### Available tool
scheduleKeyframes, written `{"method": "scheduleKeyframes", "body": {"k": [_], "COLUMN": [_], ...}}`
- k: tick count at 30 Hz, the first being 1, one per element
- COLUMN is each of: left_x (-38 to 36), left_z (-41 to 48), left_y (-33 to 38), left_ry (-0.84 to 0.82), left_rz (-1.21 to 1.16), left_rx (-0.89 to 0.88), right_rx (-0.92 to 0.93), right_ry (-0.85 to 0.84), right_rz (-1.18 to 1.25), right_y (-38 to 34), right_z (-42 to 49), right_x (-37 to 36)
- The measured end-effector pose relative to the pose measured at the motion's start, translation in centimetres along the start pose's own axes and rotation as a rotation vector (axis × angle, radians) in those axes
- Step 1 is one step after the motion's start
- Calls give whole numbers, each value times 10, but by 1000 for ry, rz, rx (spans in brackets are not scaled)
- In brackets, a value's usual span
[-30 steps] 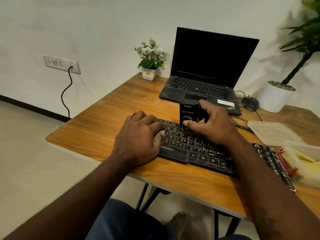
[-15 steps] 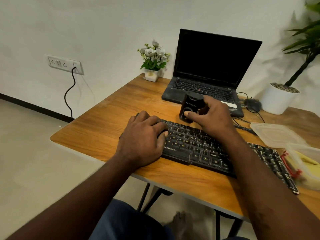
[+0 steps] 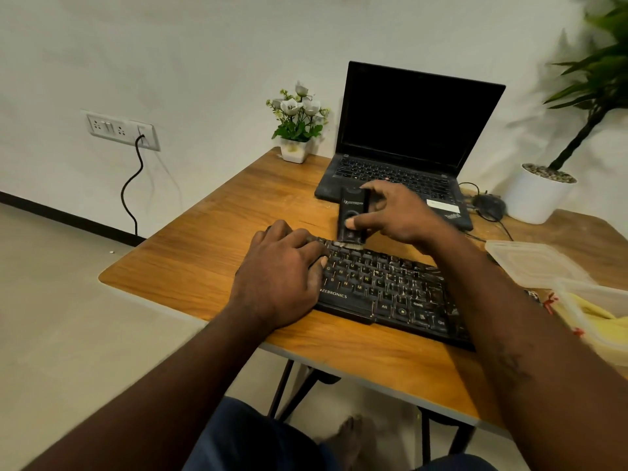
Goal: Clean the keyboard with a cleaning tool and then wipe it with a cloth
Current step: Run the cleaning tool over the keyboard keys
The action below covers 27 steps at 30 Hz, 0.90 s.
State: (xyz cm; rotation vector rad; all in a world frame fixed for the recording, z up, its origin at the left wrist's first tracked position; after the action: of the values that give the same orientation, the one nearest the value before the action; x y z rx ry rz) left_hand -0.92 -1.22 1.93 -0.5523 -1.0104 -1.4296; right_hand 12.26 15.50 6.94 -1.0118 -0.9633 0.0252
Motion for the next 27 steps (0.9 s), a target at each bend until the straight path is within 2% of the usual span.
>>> {"method": "scheduleKeyframes", "body": {"k": [6, 12, 16, 20, 24, 27], "left_x": [-1, -1, -2, -3, -4, -4], "left_z": [0, -2, 0, 1, 1, 0], "left_y": [1, 2, 1, 1, 1, 2], "left_ry": [6, 30, 27, 21, 14, 19], "left_rz": [10, 1, -3, -12, 0, 3], "left_rx": [-10, -26, -25, -32, -32, -31], "right_rx": [-72, 84, 184, 200, 210, 245], "right_ry": [44, 77, 112, 30, 136, 64], "right_rz": [-6, 24, -80, -36, -173, -116], "right_y": [32, 32, 32, 34, 32, 29], "right_z": [-43, -37, -37, -42, -40, -45], "right_x": [50, 36, 33, 29, 31, 25]}}
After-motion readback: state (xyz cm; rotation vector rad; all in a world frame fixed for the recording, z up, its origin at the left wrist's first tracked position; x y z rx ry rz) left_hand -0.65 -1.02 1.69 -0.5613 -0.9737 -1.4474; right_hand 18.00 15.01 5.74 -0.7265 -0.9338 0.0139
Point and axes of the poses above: each hand's wrist, its own z-axis towards the middle knuckle, its own x-axis out of the back of the hand, y = z × x, the point moved 5 cm from there along z, towards the middle knuckle, and after that the axes turned 8 degrees about x, right-handed, at the moved point
